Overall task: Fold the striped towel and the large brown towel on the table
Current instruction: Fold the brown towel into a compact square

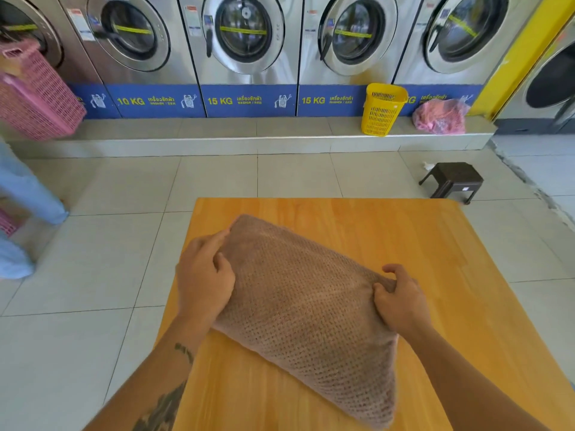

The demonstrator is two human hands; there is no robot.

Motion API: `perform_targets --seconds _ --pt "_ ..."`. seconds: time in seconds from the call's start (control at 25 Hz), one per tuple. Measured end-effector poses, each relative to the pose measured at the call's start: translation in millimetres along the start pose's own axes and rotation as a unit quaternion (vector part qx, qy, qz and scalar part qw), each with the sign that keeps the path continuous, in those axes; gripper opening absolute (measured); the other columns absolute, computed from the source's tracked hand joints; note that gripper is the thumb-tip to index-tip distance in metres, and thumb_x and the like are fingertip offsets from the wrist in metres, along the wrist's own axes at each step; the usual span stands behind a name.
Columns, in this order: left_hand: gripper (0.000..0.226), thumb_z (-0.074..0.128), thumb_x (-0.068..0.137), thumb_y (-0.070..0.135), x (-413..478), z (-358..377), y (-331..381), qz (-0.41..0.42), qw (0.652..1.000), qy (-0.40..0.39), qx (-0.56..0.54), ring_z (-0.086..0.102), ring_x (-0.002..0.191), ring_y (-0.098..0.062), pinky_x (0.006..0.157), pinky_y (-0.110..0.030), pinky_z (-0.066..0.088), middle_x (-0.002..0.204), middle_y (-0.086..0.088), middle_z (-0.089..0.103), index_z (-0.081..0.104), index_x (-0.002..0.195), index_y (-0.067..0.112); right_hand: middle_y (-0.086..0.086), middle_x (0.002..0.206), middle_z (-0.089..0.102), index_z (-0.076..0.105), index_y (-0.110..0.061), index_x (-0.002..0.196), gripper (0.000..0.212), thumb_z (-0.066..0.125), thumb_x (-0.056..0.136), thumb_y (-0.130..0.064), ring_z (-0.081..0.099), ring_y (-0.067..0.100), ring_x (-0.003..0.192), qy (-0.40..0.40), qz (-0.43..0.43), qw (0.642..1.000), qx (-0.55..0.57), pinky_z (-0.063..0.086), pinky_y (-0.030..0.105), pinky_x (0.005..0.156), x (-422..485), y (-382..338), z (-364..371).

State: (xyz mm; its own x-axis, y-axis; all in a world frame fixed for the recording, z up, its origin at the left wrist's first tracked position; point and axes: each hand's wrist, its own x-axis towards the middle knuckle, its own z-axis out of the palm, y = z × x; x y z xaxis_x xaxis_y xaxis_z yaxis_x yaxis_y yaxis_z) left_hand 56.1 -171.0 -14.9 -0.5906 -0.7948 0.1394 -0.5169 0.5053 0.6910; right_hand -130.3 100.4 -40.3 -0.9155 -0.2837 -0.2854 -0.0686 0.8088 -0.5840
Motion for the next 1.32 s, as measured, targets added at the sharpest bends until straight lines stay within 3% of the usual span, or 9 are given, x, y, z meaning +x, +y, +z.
perform_targets --seconds 0.12,0.24,0.44,0.6,0.76,0.92,1.08,1.16,1.32 --pt "0.042 0.055 0.092 0.016 -78 -7 3 -0.035 0.999 0.032 0.021 0.044 0.121 -0.017 0.103 -0.035 0.035 0.133 0.003 0.051 0.058 0.132 0.029 0.004 0.102 0.059 0.046 -0.026 0.133 0.042 0.049 0.092 -0.032 0.061 0.022 0.086 -0.128 0.073 0.985 -0.086 0.050 0.034 0.070 -46 13 -25" --pt "0.055 0.058 0.094 0.039 -127 -5 18 -0.158 0.983 -0.057 -0.072 0.029 0.138 -0.029 0.110 -0.049 0.034 0.153 0.000 0.023 0.038 0.146 0.040 0.012 0.132 0.045 0.027 -0.026 0.148 0.069 0.052 0.084 -0.036 0.047 0.036 0.122 -0.171 0.066 0.952 -0.244 0.047 0.043 0.090 -70 12 -37" --pt "0.087 0.059 0.094 0.047 -138 2 42 -0.231 0.929 -0.212 -0.196 0.042 0.128 -0.030 0.104 -0.046 0.042 0.157 -0.002 0.015 -0.006 0.151 0.054 0.009 0.146 0.036 0.011 -0.031 0.155 0.068 0.045 0.097 -0.025 0.048 0.031 0.119 -0.167 -0.021 0.985 -0.024 0.045 0.042 0.092 -108 -4 -8" --pt "0.085 0.059 0.097 0.029 -132 -5 27 -0.140 0.940 -0.258 -0.173 0.048 0.114 -0.011 0.101 -0.036 0.044 0.154 0.001 0.030 -0.001 0.151 0.056 0.010 0.143 0.033 0.002 -0.031 0.156 0.084 0.057 0.092 -0.026 0.048 0.031 0.114 -0.179 0.024 0.984 0.010 0.045 0.038 0.083 -158 29 -5" --pt "0.080 0.055 0.095 0.047 -154 -5 26 -0.124 0.950 -0.240 -0.156 0.047 0.120 -0.017 0.107 -0.046 0.042 0.149 -0.001 0.034 -0.004 0.147 0.062 0.010 0.139 0.038 0.004 -0.034 0.155 0.091 0.063 0.085 -0.036 0.048 0.034 0.119 -0.168 0.053 0.984 0.035 0.047 0.047 0.092 -177 47 -11" --pt "0.090 0.060 0.087 0.059 -166 -4 35 -0.189 0.935 -0.244 -0.175 0.049 0.128 -0.029 0.107 -0.050 0.042 0.150 0.001 0.038 -0.007 0.147 0.061 0.011 0.150 0.041 0.013 -0.034 0.155 0.075 0.058 0.096 -0.044 0.055 0.035 0.120 -0.143 0.132 0.937 0.290 0.049 0.053 0.099 -157 30 -15" --pt "0.101 0.075 0.085 0.036 -165 -11 28 -0.167 0.912 -0.275 -0.254 0.051 0.119 -0.014 0.100 -0.036 0.045 0.154 0.010 0.036 0.001 0.152 0.053 0.010 0.151 0.042 0.014 -0.028 0.156 0.090 0.066 0.087 -0.052 0.061 0.034 0.111 -0.217 0.192 0.882 0.371 0.053 0.052 0.090 -152 18 -15" --pt "0.098 0.076 0.085 0.028 -169 -17 25 -0.138 0.910 -0.261 -0.292 0.050 0.118 -0.008 0.096 -0.031 0.046 0.153 0.013 0.036 0.009 0.152 0.054 0.005 0.156 0.034 0.007 -0.039 0.156 0.088 0.066 0.091 -0.041 0.060 0.032 0.110 -0.233 0.158 0.872 0.401 0.053 0.051 0.088 -160 16 -19" --pt "0.091 0.073 0.089 0.025 -181 -23 34 -0.094 0.897 -0.275 -0.333 0.045 0.130 -0.008 0.105 -0.040 0.046 0.154 0.019 0.031 0.014 0.145 0.064 -0.023 0.156 0.020 0.017 -0.057 0.145 0.072 0.056 0.100 -0.018 0.038 0.015 0.139 -0.165 -0.053 0.939 0.296 0.045 0.038 0.105 -193 17 -24"
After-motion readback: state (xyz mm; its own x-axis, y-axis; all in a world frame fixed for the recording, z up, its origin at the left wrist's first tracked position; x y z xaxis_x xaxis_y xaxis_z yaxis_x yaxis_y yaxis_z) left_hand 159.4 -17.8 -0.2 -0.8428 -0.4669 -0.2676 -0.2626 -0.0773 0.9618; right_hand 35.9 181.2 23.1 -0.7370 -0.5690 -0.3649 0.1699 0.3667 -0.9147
